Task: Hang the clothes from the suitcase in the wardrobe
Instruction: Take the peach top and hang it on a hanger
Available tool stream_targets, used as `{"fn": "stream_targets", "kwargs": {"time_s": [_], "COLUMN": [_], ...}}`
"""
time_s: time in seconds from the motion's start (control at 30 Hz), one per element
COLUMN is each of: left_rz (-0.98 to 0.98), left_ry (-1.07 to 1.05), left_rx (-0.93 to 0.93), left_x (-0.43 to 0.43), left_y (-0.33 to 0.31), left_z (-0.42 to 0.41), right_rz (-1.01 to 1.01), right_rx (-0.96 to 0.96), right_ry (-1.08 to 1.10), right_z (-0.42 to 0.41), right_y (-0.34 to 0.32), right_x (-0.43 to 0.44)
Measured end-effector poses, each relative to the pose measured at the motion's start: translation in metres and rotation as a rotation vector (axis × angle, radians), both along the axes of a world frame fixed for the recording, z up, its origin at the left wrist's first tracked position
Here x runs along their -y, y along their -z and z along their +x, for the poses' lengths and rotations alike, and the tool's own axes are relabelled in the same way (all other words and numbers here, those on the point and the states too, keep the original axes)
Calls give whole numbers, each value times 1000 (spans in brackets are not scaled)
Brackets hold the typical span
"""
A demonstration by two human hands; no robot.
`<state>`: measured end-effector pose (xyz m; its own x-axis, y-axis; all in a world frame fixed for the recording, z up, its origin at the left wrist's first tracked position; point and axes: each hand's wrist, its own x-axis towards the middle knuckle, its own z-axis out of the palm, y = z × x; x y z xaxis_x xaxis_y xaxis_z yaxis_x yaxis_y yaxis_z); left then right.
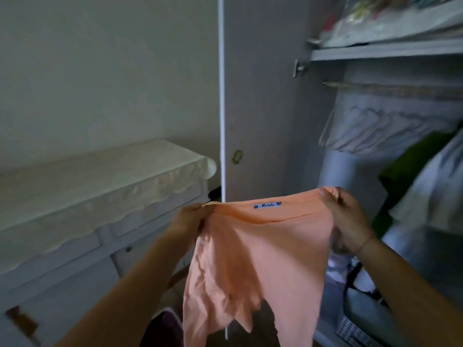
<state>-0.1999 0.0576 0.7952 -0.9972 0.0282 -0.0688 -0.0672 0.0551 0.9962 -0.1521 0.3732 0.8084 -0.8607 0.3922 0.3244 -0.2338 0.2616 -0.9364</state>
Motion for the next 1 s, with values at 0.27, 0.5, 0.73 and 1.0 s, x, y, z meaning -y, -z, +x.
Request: {"fn": "stream_targets", "kwargs": {"time_s": [0.27, 0.5, 0.73, 1.0], "left_rz": [-94, 117, 81, -41], "left_ry": [371, 409, 494, 667], "left_rx": [-165, -243, -392, -535], "left_x": [-153, -249, -319, -364], "left_y": [-50, -71, -87, -93], "left_z": [-52, -89, -133, -181], "right_rz": [-158, -136, -137, -158], "right_rx": [-19, 28, 42, 137], "right_ry": [219, 318, 324, 384], "right_z": [-18, -62, -117, -227], "right_y": [-21, -27, -45, -70], "right_x": [-130, -208, -254, -304]}}
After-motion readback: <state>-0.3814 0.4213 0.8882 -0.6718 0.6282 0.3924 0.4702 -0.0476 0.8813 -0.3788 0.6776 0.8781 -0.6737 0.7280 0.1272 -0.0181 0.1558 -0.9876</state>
